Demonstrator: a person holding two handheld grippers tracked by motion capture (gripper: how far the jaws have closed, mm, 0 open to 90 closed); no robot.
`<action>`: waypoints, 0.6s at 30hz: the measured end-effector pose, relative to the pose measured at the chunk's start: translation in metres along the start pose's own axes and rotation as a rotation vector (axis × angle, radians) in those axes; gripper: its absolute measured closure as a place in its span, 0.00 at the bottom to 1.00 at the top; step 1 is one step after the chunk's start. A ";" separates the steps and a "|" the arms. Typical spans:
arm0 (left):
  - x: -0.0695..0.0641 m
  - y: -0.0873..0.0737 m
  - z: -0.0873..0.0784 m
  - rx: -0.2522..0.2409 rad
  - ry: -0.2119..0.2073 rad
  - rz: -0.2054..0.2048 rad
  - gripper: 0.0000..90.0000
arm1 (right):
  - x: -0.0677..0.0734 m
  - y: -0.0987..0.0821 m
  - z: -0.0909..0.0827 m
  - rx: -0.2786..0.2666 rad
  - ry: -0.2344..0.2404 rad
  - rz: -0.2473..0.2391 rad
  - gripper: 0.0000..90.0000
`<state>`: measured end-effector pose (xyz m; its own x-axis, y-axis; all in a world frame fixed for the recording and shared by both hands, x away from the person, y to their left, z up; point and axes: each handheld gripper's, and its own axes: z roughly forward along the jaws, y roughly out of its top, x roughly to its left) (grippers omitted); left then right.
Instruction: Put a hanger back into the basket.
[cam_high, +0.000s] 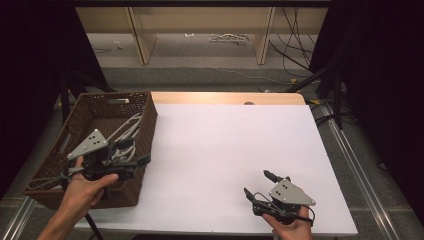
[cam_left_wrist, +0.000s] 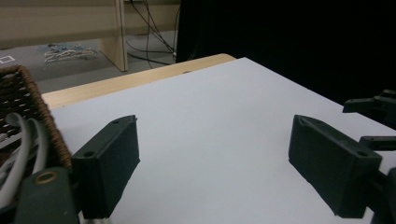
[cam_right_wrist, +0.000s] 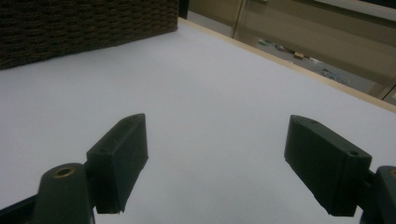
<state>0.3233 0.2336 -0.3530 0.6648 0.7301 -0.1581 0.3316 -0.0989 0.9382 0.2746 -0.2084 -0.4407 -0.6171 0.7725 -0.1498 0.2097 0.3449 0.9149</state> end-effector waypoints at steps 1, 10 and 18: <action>-0.003 -0.001 0.003 -0.003 -0.009 -0.002 0.18 | 0.000 0.000 0.000 0.000 0.003 0.004 0.25; -0.024 -0.014 0.018 -0.026 -0.091 0.027 0.18 | 0.001 0.000 0.000 0.014 0.008 0.007 0.25; -0.038 -0.032 0.035 -0.028 -0.145 0.056 0.18 | 0.001 0.000 0.001 -0.001 -0.003 -0.009 0.25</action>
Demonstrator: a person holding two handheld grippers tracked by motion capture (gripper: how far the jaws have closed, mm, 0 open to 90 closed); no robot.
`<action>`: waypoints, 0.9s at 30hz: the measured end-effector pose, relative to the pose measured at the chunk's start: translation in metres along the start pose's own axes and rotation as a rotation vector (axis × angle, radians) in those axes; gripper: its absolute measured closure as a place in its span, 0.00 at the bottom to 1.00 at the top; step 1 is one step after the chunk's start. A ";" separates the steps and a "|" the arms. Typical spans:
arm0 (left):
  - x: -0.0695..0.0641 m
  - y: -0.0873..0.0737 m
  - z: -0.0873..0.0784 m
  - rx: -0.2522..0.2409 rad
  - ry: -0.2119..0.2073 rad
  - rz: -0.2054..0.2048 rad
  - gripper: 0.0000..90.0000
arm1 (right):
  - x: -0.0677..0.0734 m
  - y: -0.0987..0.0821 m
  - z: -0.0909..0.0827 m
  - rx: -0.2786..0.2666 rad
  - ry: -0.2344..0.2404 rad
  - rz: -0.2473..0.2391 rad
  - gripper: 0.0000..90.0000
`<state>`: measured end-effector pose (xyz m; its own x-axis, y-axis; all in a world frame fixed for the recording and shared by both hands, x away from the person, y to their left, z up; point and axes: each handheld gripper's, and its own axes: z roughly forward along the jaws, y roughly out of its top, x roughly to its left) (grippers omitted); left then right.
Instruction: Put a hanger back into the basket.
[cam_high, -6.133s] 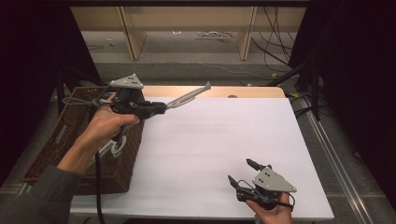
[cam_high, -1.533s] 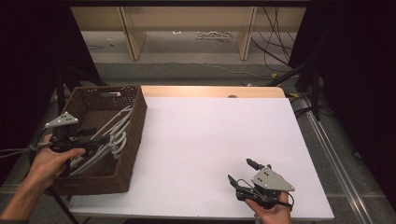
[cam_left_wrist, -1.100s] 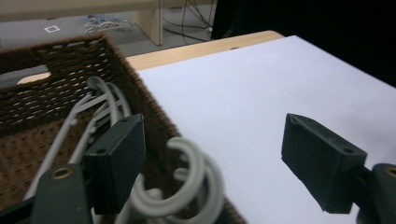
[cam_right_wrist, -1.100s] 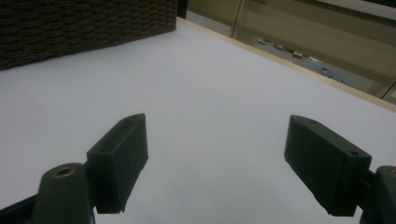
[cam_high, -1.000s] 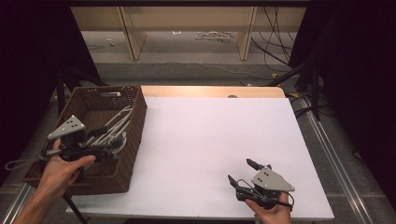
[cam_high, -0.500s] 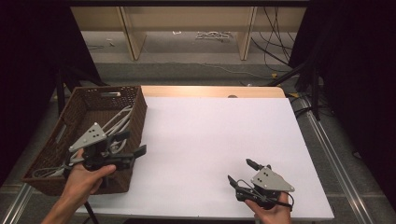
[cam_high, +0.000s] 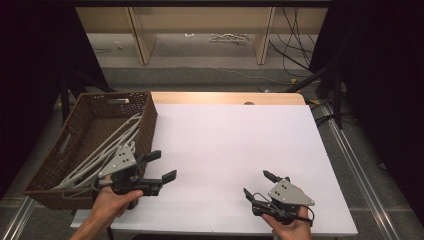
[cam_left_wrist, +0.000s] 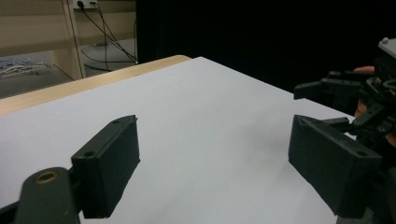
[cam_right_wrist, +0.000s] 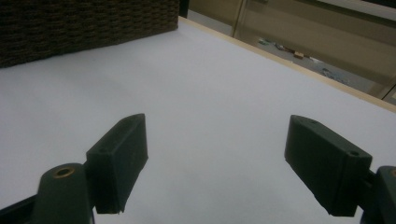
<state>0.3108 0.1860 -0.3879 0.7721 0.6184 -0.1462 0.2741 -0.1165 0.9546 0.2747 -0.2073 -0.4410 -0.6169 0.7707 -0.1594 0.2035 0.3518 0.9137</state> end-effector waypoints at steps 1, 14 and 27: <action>-0.001 -0.002 0.001 -0.003 -0.004 0.006 0.18 | 0.000 0.000 0.001 -0.005 -0.004 0.000 0.25; -0.019 -0.031 0.012 0.021 0.005 0.147 0.18 | 0.001 0.000 -0.001 0.008 0.017 0.018 0.24; -0.025 -0.051 0.015 0.028 0.046 0.083 0.18 | 0.004 -0.001 -0.002 -0.018 0.027 0.050 0.17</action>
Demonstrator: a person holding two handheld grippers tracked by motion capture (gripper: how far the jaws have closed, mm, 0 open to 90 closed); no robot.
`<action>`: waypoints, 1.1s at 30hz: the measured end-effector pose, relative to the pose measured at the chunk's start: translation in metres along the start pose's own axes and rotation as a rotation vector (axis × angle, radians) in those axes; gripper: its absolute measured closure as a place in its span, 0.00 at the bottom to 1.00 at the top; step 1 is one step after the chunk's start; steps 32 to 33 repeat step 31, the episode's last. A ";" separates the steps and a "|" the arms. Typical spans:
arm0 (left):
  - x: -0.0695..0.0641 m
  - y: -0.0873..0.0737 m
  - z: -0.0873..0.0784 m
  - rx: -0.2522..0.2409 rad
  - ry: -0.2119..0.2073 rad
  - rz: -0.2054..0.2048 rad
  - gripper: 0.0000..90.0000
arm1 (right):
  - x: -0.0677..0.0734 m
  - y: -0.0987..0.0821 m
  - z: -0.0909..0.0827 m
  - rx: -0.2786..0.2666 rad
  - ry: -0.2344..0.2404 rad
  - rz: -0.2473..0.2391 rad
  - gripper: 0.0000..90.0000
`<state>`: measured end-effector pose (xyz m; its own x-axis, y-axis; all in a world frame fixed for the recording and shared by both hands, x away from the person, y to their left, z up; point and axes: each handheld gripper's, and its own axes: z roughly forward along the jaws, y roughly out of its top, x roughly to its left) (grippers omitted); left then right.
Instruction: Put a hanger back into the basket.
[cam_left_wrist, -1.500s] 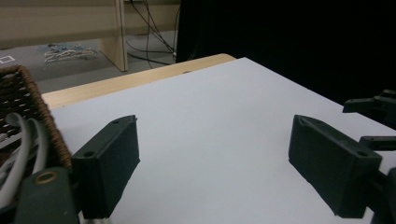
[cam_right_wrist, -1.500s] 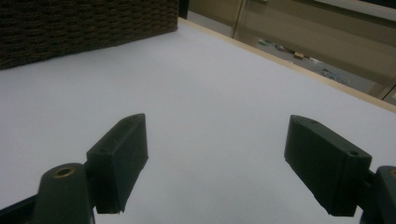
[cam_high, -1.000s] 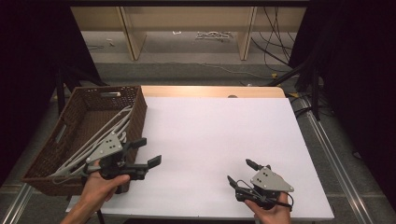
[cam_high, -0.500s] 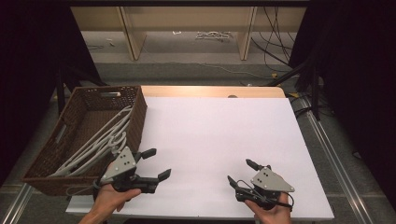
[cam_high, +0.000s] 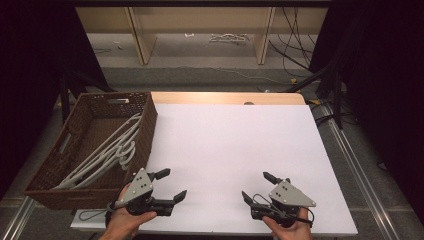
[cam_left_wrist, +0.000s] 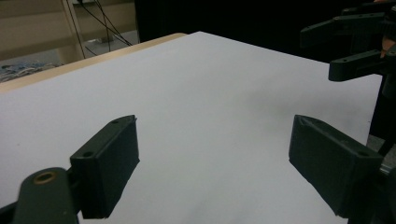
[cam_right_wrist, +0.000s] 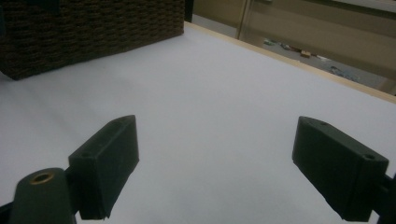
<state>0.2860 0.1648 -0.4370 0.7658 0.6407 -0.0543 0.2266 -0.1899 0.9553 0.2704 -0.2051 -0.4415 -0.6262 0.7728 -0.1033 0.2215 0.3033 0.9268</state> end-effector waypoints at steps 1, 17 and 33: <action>0.000 0.000 -0.001 -0.004 0.002 0.001 0.18 | 0.001 0.000 -0.001 -0.002 0.000 0.006 0.17; 0.004 0.000 -0.005 -0.043 0.020 0.003 0.18 | 0.006 0.000 -0.009 -0.005 0.000 0.033 0.17; 0.007 0.000 -0.006 -0.046 0.023 0.003 0.18 | 0.002 0.000 -0.009 -0.013 -0.020 0.041 0.18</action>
